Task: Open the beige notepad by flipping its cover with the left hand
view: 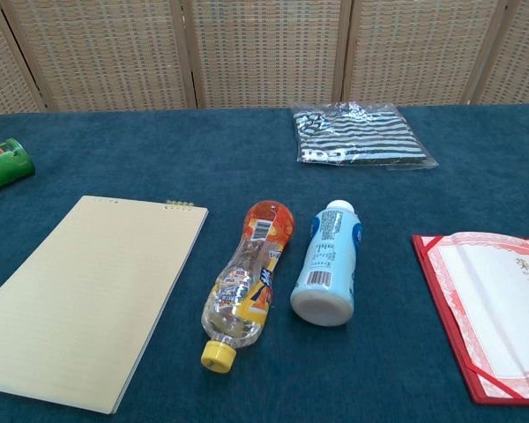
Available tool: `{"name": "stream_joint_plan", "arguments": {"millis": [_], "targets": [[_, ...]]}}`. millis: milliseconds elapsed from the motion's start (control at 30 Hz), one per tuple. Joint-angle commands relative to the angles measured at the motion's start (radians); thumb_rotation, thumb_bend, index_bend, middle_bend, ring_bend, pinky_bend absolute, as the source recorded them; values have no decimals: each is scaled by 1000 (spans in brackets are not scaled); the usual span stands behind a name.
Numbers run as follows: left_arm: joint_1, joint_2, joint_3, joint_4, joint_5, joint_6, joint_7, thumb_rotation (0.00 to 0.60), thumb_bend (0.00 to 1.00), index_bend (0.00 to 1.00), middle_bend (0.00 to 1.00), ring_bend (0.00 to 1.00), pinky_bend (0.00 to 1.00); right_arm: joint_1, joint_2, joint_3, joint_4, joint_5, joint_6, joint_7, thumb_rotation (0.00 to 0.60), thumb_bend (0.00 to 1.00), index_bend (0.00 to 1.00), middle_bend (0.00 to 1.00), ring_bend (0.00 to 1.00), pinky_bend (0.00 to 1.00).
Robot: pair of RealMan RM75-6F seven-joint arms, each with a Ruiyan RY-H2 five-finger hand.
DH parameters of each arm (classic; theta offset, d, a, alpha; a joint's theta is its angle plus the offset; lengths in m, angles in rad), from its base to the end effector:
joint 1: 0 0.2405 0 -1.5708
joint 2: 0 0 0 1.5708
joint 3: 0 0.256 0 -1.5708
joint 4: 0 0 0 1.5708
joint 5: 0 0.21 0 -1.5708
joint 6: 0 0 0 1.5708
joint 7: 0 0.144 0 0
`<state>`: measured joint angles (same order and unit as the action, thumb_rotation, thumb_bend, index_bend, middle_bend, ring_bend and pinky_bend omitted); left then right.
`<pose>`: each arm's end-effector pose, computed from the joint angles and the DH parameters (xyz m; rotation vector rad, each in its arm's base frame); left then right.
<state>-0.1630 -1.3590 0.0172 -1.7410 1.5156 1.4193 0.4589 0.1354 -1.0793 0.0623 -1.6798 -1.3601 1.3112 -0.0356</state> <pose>-0.2423 0.1799 0.0608 -1.6051 -0.8470 -0.8461 -0.3171 -0.1959 0.1510 1.3901 -1.0521 0.7801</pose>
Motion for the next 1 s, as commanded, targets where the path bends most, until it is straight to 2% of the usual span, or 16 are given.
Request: {"name": "stream_joint_plan", "arguments": {"millis": [33, 333, 633, 1000], "targets": [[-4, -25, 20, 21, 19, -18, 13, 600, 174, 0, 0, 0, 0, 0, 0, 0, 1, 0, 0, 2, 600, 208, 27, 0, 0, 0], [-6, -85, 66, 77, 73, -48, 28, 600, 310, 0, 0, 0, 0, 1, -1, 1, 5, 1, -4, 6, 600, 208, 27, 0, 0, 0], [-5, -123, 97, 117, 98, -76, 42, 600, 373, 0, 0, 0, 0, 1, 1, 3, 8, 5, -6, 16, 600, 208, 27, 0, 0, 0], [11, -128, 133, 139, 121, -83, 53, 600, 377, 0, 0, 0, 0, 0, 4, 5, 10, 4, -3, 25, 600, 208, 27, 0, 0, 0]]}}
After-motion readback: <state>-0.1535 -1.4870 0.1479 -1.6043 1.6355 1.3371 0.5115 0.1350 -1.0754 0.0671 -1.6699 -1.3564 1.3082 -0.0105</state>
